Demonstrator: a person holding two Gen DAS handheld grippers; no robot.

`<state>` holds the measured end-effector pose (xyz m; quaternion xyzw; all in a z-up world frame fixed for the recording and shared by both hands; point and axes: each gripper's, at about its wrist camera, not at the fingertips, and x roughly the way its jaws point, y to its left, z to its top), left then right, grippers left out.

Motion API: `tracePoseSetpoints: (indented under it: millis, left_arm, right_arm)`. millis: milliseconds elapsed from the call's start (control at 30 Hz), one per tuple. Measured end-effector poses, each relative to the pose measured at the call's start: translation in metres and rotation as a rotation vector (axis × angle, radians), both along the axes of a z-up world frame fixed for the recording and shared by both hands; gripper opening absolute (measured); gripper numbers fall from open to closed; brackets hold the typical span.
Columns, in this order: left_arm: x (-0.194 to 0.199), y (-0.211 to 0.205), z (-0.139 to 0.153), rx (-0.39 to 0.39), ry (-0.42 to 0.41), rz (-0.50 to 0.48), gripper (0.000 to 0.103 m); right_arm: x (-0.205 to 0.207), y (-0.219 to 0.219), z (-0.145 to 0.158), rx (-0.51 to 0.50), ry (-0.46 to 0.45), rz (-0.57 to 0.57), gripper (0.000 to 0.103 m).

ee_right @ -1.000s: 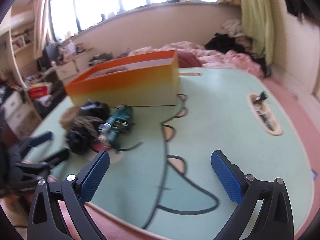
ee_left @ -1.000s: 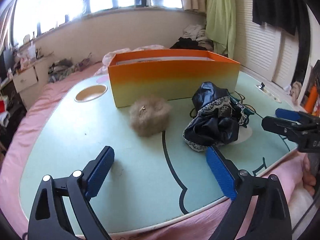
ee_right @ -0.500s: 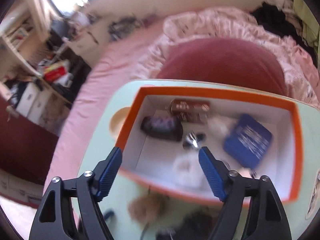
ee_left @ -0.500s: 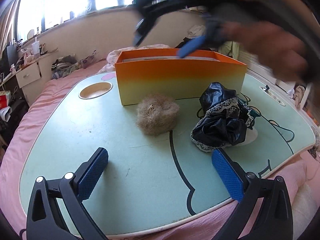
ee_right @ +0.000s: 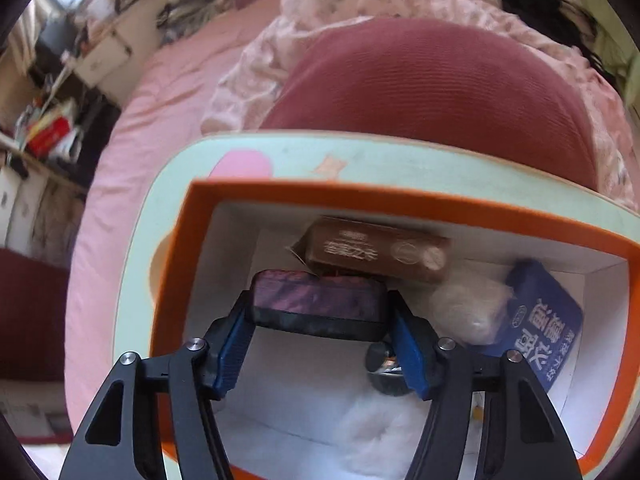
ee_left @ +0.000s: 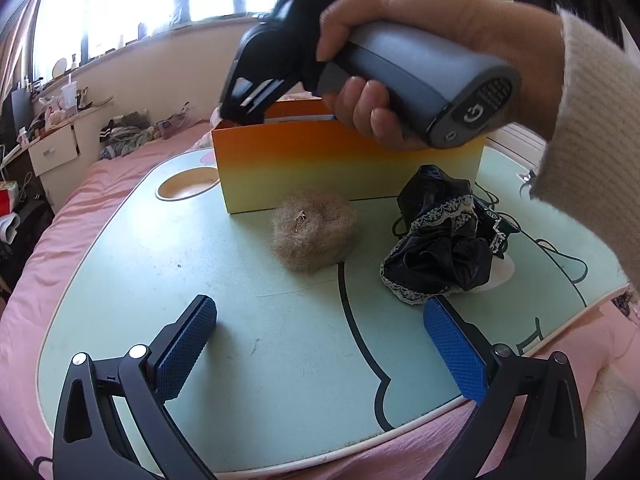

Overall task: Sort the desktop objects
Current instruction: 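Grasp the red-black pouch in the box with the right gripper, place it on the table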

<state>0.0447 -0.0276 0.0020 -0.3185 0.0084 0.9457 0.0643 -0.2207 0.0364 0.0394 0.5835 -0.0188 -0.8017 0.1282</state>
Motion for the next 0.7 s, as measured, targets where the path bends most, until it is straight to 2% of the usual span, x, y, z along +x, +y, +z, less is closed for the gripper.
tracePoseSetpoints:
  millis: [33, 100, 200, 267, 367, 467, 567, 700]
  left_arm:
    - [0.0, 0.001, 0.0, -0.002, 0.002, 0.0, 0.103]
    - [0.0, 0.001, 0.0, -0.001, 0.002, 0.0, 0.103]
    - [0.001, 0.0, 0.0, 0.0, 0.003, -0.001, 0.103]
    - [0.001, 0.001, 0.001, 0.0, 0.002, 0.0, 0.103]
    - [0.001, 0.001, 0.001, 0.0, 0.001, 0.0, 0.103]
    - [0.0, 0.001, 0.001, -0.002, -0.002, -0.001, 0.103]
    - [0.0, 0.003, 0.002, -0.005, -0.008, -0.001, 0.103]
    - [-0.004, 0.003, 0.002, -0.009, -0.014, 0.001, 0.103]
  right_arm:
    - [0.001, 0.003, 0.004, -0.017, 0.017, 0.001, 0.061]
    - [0.008, 0.019, 0.023, -0.126, 0.056, 0.002, 0.061]
    - [0.035, 0.049, 0.065, -0.266, 0.145, 0.031, 0.061]
    - [0.071, 0.069, 0.096, -0.286, 0.248, 0.071, 0.061]
    - [0.134, 0.103, 0.118, -0.254, 0.367, 0.124, 0.061]
    - [0.185, 0.144, 0.103, -0.198, 0.409, 0.103, 0.061]
    - [0.21, 0.177, 0.063, -0.143, 0.38, 0.054, 0.061]
    - [0.212, 0.165, 0.02, -0.08, 0.334, 0.089, 0.061]
